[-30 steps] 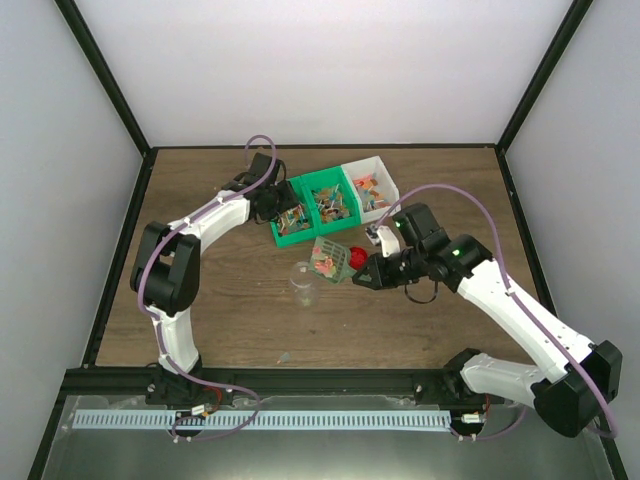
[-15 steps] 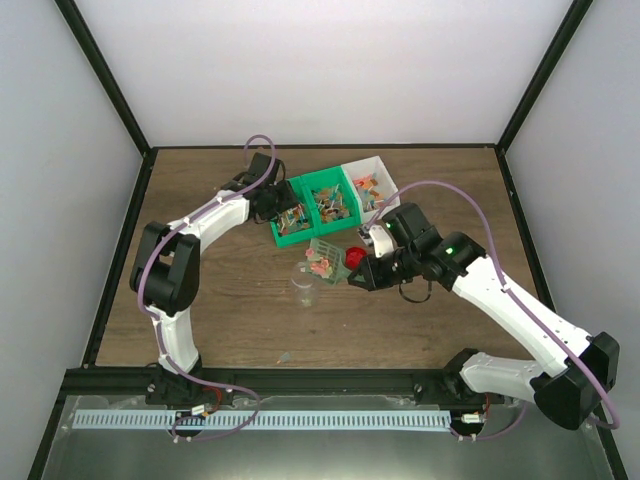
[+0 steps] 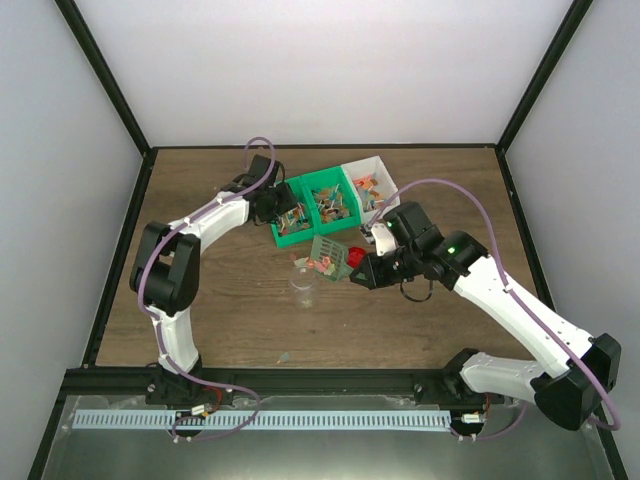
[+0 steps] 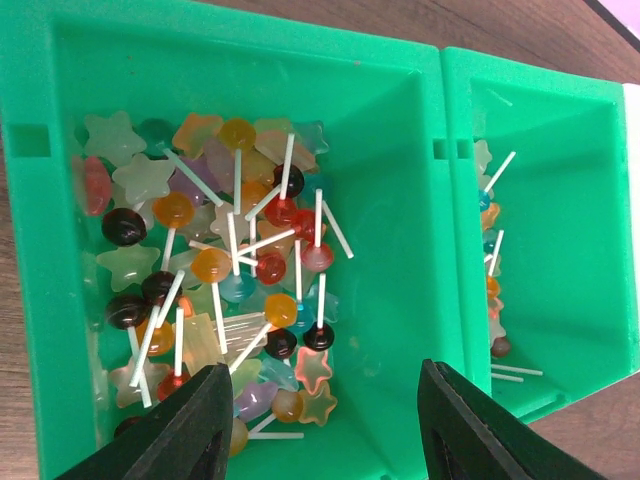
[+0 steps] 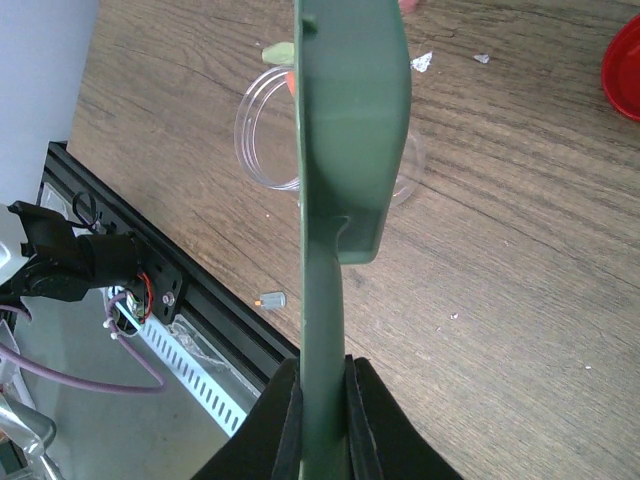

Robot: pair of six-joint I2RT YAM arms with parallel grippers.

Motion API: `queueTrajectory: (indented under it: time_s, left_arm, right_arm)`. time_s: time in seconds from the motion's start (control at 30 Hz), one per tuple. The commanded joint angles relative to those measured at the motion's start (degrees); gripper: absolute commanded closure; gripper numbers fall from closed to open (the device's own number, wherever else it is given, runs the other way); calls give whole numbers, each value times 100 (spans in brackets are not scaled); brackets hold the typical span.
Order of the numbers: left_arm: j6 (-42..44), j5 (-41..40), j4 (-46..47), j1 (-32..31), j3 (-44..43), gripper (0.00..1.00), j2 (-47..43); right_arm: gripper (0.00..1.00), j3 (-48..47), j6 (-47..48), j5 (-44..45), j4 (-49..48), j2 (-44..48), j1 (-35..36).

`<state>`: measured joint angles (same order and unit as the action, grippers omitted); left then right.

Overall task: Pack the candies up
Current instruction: Place the fake candies in the packing bottle.

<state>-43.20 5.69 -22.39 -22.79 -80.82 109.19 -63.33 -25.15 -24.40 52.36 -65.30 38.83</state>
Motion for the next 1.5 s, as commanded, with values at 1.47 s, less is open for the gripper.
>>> queueTrajectory:
  time_s: [1.47]
  left_arm:
    - [-193, 115, 252, 41, 250, 48, -279]
  right_arm:
    - [99, -1135, -33, 949, 998, -442, 678]
